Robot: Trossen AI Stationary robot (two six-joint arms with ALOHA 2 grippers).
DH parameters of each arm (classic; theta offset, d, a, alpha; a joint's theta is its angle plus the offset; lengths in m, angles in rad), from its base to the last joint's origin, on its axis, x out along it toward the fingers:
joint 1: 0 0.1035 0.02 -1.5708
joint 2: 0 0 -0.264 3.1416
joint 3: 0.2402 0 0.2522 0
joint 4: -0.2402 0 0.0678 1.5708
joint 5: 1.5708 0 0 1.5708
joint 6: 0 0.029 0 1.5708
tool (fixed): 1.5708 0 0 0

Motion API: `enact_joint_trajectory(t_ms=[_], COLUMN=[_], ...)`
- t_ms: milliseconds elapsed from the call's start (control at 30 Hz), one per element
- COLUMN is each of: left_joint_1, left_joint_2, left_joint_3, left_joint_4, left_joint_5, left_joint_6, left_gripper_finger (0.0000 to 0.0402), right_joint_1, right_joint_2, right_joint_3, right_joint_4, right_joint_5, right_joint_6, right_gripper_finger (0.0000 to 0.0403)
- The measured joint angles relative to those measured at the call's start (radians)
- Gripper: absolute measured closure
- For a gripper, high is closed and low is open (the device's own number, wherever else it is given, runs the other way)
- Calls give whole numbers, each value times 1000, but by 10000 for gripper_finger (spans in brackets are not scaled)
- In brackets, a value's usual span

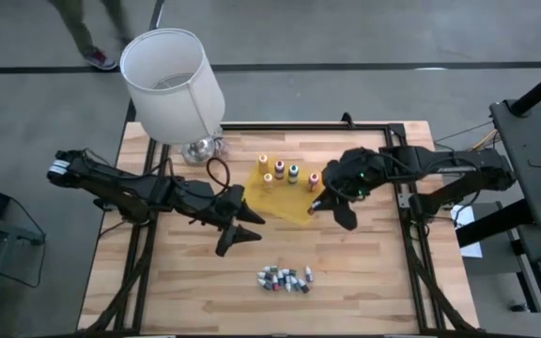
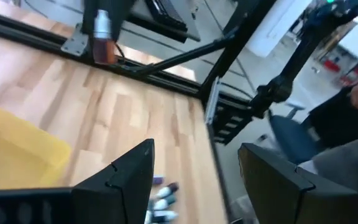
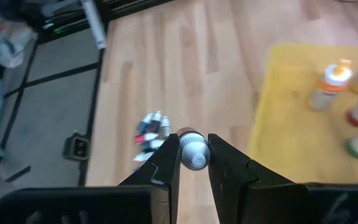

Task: Pick & Place food coloring
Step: Put the small orange food coloring bottle into the yellow bin

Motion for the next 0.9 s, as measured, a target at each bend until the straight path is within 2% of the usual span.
enact_joint_trajectory(t_ms=[233,400,500,767,900], left_joint_1=[6,7,9,12,11], left_joint_2=[-16,-20,-22,-23,-23], left_joint_3=[-51,-52,-52,-52,-52], left_joint_4=[9,6,6,6,5], left_joint_5=[-54,-56,-55,-55,-55], left_joint_6=[47,50,49,58,61], left_gripper_finger=[197,197,197,197,197], right_joint_1=[-78,-95,-95,-98,-97], right_joint_2=[0,20,69,241,324], right_joint_3=[-1,0,5,86,137], right_joint_4=[-12,-19,-22,-50,-77], right_joint_5=[-8,-20,-50,-49,42], right_joint_6=[-25,-25,-28,-80,-101], right_gripper_finger=[349,349,349,349,349])
